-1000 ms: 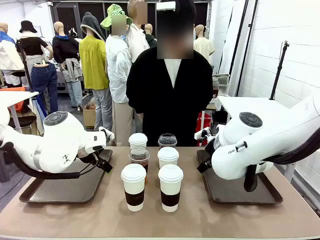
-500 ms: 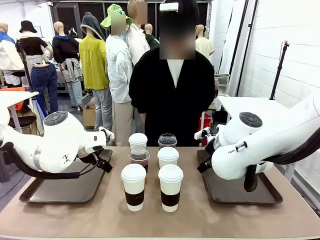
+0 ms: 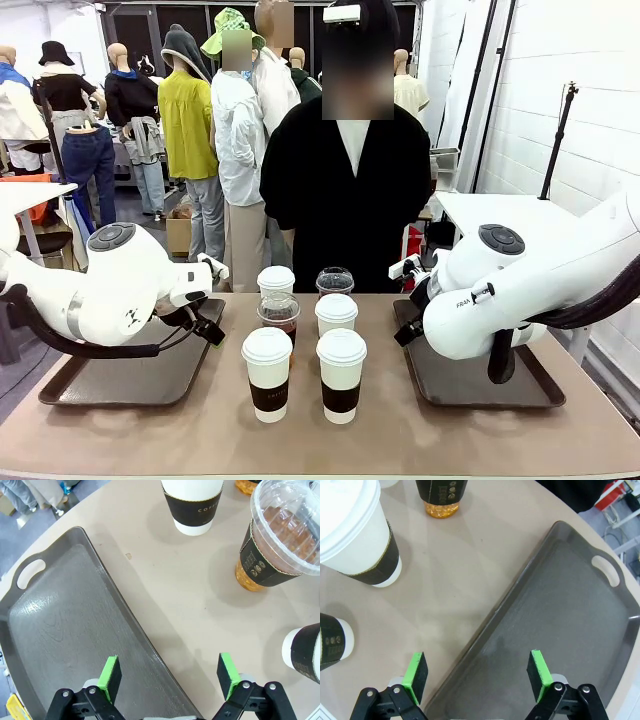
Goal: Distribute the coffee onto the tray.
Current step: Pick up one iced Americano and place it on the right Handle tray.
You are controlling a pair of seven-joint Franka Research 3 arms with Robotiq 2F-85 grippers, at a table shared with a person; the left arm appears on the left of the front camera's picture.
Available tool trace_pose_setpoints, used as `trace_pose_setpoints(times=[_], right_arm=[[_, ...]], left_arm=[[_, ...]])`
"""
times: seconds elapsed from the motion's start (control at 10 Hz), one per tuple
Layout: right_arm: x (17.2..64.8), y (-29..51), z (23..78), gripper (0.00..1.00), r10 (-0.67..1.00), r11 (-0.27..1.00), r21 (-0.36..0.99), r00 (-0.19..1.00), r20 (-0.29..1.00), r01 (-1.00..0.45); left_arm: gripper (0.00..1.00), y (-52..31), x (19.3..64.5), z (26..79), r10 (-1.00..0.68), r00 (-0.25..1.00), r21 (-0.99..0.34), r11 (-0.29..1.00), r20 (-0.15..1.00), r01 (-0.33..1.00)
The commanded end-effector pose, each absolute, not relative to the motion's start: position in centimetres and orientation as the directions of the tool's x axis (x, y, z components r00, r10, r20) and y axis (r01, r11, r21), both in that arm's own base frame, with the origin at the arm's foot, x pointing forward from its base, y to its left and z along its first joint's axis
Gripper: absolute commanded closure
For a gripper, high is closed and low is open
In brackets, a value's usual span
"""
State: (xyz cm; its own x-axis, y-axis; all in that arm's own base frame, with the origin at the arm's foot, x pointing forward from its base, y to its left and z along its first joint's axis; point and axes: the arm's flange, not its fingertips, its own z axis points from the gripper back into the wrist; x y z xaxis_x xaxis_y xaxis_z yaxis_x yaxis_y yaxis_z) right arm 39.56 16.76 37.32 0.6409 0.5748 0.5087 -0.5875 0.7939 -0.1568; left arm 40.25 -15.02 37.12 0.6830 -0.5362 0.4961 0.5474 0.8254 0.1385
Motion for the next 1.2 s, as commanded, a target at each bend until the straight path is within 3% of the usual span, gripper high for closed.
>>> trace_pose_setpoints(times=[0.0,0.4,1.1], right_arm=[[39.6,16.8,37.3,0.0,0.575,0.794,-0.157,0.641,0.509,-0.588],[39.3,16.2,40.5,0.0,0.564,0.788,-0.114,0.635,0.528,-0.606],[36.5,14.4,52.6,0.0,0.61,0.711,-0.108,0.533,0.587,-0.695]], left_arm=[[0.0,-15.0,40.3,37.1,-0.536,0.683,0.138,0.826,0.496,0.547],[0.0,-14.4,39.5,40.0,-0.536,0.697,0.149,0.831,0.477,0.537],[0.0,-15.3,35.7,52.4,-0.598,0.643,0.202,0.788,0.479,0.582]])
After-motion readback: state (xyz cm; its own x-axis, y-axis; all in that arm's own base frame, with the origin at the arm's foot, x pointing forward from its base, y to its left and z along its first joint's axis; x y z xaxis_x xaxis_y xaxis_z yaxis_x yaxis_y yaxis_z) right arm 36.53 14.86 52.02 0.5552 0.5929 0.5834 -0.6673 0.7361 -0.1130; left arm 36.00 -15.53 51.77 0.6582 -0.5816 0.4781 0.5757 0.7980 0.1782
